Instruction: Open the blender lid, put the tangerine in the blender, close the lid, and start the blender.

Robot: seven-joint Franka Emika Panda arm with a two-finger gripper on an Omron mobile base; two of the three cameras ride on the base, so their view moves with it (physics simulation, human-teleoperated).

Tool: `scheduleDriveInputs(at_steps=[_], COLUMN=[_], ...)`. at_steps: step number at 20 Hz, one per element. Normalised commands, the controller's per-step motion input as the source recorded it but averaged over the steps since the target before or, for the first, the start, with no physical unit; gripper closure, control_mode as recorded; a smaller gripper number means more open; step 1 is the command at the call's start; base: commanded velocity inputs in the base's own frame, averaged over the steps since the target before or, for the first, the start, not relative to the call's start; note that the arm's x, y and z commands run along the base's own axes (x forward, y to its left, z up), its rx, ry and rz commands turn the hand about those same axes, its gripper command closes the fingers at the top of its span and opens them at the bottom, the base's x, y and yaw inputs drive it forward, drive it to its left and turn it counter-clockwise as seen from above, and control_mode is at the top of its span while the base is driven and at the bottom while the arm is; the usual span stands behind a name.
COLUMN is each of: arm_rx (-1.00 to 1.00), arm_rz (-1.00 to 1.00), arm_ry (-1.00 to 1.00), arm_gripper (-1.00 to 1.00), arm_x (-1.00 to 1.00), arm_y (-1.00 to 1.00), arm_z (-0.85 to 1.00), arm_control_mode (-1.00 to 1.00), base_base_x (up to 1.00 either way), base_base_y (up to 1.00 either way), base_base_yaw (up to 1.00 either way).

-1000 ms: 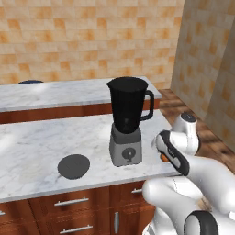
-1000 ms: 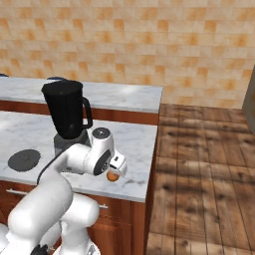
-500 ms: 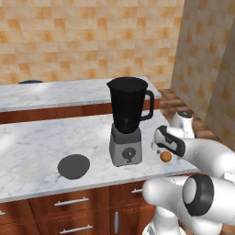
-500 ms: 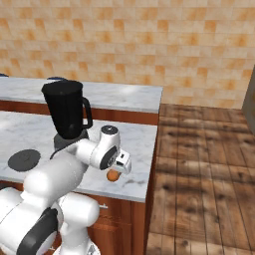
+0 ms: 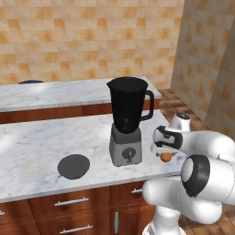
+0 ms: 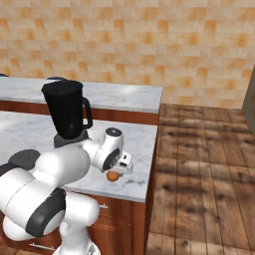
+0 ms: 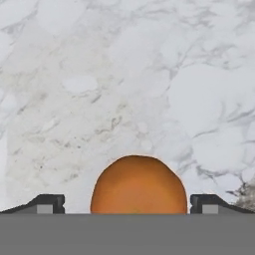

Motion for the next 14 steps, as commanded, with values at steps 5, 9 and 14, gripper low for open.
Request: scheduleDriveInputs(at_steps=[5, 9, 14], arm_rx=[0.00, -0.04, -0.06], arm_rz=[0.08, 0.07, 0.00], arm_ry=[0.00, 0.02, 0.03], arm_gripper=[-1.00, 1.00, 1.00], arm_x=[0.00, -0.10, -0.03], arm_y=[0.06, 0.10, 0.06], arm_z=[-0.27, -0.42, -0.05], arm_control_mode=[-1.00, -1.00, -1.00], base_base_x=[0.00, 0.00, 0.00], base_base_y=[0.00, 0.00, 0.00], base_base_yaw=[0.00, 0.00, 0.00])
